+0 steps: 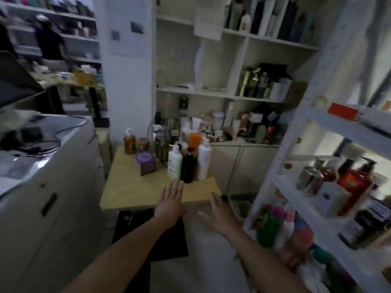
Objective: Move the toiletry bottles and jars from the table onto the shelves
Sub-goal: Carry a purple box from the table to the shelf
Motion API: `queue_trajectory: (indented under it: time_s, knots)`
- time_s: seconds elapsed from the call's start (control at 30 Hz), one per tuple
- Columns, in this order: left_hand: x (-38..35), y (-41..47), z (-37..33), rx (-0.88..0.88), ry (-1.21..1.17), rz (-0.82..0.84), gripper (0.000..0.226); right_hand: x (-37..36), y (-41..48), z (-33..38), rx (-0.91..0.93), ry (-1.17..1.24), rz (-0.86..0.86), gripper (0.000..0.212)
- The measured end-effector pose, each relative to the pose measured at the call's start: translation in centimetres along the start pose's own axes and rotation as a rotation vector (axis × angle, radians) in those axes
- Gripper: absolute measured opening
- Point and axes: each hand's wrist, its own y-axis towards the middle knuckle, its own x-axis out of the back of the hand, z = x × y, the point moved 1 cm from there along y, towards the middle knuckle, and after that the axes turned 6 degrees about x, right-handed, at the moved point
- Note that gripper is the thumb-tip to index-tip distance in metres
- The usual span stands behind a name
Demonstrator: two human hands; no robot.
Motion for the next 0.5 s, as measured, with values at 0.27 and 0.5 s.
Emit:
queue_trajectory:
  time_s: [0.27, 0.5]
  knots:
    - [1.1, 4.8, 14.0, 0.267, -0.03, -0.008, 0.095, -4.9, 12.8, 9.1, 0.125, 0.115, 0.098, 0.087]
    - [-1.1, 8.2, 20.7, 0.381, -0.097, 0.068, 0.096, -7.8, 21.3, 12.0, 0.152, 0.157, 0.201, 0.088]
